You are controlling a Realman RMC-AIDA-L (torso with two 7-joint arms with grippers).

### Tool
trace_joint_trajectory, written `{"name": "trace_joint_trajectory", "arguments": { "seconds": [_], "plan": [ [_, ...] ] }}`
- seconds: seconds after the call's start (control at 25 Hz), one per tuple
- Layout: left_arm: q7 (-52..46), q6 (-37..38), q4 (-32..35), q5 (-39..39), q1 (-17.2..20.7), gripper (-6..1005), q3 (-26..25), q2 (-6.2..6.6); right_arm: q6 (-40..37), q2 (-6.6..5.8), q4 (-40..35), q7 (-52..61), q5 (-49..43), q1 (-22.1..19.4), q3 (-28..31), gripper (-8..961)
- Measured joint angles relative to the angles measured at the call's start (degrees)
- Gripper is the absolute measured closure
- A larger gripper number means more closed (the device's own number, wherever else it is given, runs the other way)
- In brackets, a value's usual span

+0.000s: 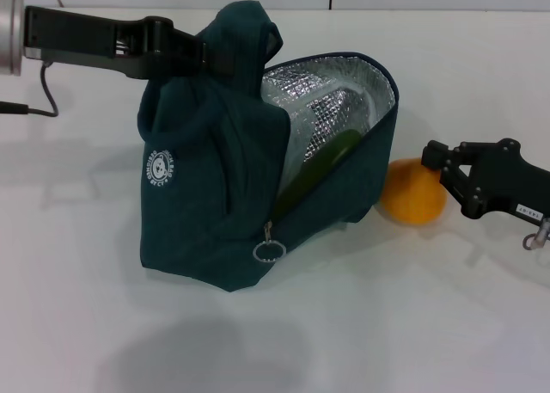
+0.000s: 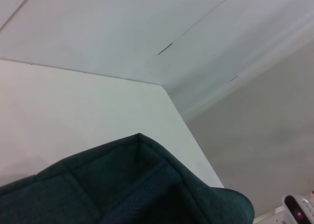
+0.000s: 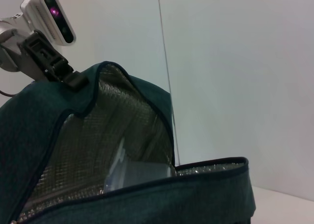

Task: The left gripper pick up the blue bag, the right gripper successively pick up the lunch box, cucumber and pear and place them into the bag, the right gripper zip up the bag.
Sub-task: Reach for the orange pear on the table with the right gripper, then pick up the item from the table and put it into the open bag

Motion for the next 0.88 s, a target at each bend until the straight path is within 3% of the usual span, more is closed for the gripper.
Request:
{"name": "trace_joint_trajectory", "arguments": {
  "seconds": [0.2,0.6,0.88],
  "plan": [
    [0.1,0.0,0.0,0.0,0.0,959,0.0,0.01,-0.1,0.00,-0.1,0.2,0.1,-0.1,0.5,931],
    [-0.2,0.0,-0.5,-0.2,1.3,959,-0.2,0.18,-13.1,-0.88,-2.4,10.8,0.6,0.0,10.6,920],
    [0.2,0.1,-1.6,-0.3,1.4,959,-1.4,0.27,-17.6,-0.27,-7.0,20.9,0.1,6.2,10.9,913]
  ]
}}
